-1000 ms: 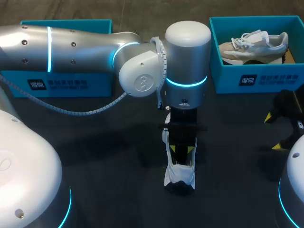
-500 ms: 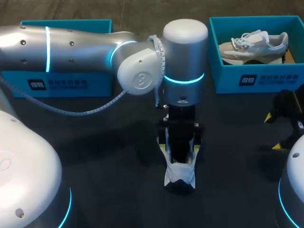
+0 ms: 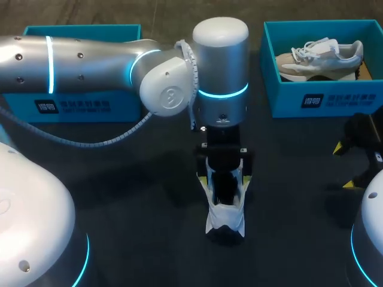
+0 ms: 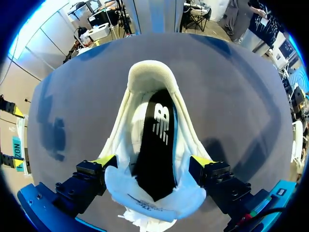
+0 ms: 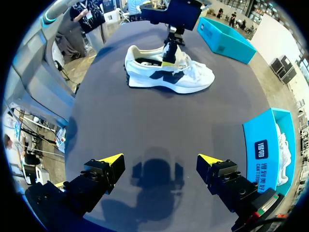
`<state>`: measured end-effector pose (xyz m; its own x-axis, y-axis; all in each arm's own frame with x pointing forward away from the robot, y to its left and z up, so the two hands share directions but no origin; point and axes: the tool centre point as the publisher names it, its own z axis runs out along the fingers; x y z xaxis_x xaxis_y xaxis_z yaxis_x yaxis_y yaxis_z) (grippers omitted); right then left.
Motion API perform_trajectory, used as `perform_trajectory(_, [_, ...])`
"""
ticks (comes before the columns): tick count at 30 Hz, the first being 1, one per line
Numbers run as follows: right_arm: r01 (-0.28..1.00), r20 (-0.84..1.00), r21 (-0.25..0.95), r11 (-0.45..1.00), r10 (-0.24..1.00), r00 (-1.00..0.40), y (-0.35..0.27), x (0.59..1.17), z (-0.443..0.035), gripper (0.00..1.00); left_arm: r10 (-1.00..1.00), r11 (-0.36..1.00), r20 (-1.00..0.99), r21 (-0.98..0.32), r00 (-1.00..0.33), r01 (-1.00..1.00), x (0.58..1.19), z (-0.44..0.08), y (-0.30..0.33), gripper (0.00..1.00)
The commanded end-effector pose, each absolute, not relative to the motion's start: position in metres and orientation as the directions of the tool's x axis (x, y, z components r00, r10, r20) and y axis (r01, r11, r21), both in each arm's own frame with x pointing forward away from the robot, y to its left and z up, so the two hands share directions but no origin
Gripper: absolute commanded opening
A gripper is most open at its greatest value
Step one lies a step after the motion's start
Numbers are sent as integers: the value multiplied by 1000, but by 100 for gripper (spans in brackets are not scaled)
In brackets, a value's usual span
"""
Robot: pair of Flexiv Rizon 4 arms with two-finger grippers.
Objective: Take the shoe out of the shoebox, open the shoe tongue, remove and reinsert the insole, then place the shoe into the shoebox
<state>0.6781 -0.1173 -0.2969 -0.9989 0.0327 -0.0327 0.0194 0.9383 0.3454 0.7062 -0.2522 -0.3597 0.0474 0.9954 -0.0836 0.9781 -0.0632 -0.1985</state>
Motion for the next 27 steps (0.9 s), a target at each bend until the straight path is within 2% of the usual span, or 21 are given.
perform_trajectory(1, [20, -33, 342, 939, 33, -999, -117, 677, -297, 100, 994, -70, -91, -190, 54, 979, 715, -355, -250, 100])
perform_trajectory(19, [20, -33, 342, 939, 33, -999, -117, 677, -297, 100, 991, -73, -118, -139, 57, 988, 737, -331, -252, 100])
perform_trajectory(27, [20, -33, 342, 939, 33, -999, -117, 677, -297, 100, 988, -79, -143, -90, 66, 993, 737, -305, -245, 99])
